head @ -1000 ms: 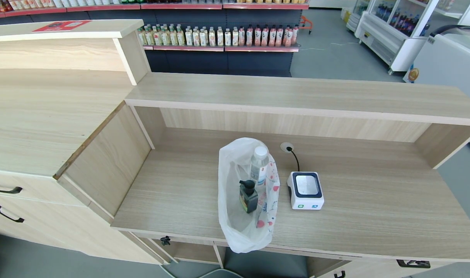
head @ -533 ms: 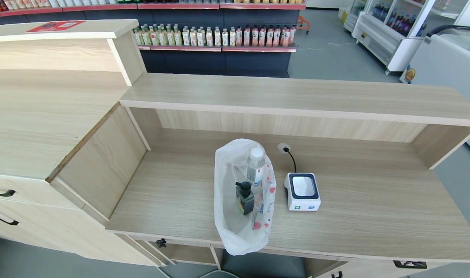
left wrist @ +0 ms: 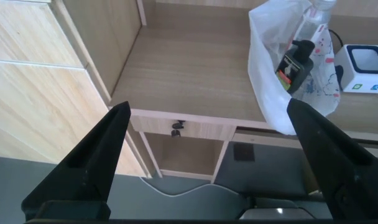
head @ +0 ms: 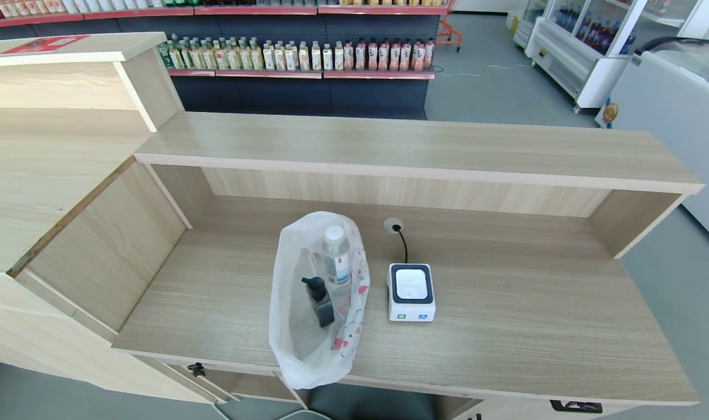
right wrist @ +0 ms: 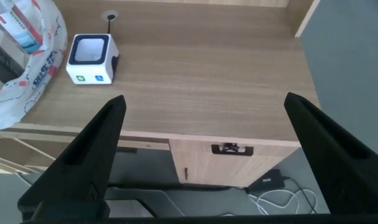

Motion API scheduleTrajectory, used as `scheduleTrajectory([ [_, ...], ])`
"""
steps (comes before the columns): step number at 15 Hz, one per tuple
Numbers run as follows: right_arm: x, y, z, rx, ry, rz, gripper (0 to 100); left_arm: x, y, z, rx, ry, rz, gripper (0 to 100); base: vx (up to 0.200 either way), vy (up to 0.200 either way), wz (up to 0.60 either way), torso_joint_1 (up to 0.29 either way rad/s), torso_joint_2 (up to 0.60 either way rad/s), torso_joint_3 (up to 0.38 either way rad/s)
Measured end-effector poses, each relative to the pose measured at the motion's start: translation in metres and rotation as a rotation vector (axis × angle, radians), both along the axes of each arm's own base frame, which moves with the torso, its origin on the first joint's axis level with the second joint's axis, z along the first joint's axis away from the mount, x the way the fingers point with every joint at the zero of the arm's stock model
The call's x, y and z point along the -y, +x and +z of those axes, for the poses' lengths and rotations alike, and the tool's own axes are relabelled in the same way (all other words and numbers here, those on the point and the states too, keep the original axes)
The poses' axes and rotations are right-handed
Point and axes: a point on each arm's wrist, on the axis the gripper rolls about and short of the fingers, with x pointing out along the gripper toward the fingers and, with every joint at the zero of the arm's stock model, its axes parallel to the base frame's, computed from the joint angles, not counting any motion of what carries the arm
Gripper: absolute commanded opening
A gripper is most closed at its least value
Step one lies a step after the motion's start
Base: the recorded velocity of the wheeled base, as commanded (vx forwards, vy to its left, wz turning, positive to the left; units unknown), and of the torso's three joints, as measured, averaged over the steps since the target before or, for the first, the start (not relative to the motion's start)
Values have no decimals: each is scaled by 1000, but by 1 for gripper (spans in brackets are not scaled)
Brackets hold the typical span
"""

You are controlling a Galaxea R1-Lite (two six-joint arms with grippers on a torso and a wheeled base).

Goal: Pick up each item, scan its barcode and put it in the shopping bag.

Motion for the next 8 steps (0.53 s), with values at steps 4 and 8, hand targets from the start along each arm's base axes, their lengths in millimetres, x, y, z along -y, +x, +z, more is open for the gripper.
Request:
scheduleTrajectory([
  [4,0,0,0,0,-1,1,100,0,0,0,-6,3,-1,100,150,0,0,2,1,-1],
  [8,0,0,0,-1,-1,2,100,0,1,0,-10,3,-2,100,200,0,0,-2,-4,5],
])
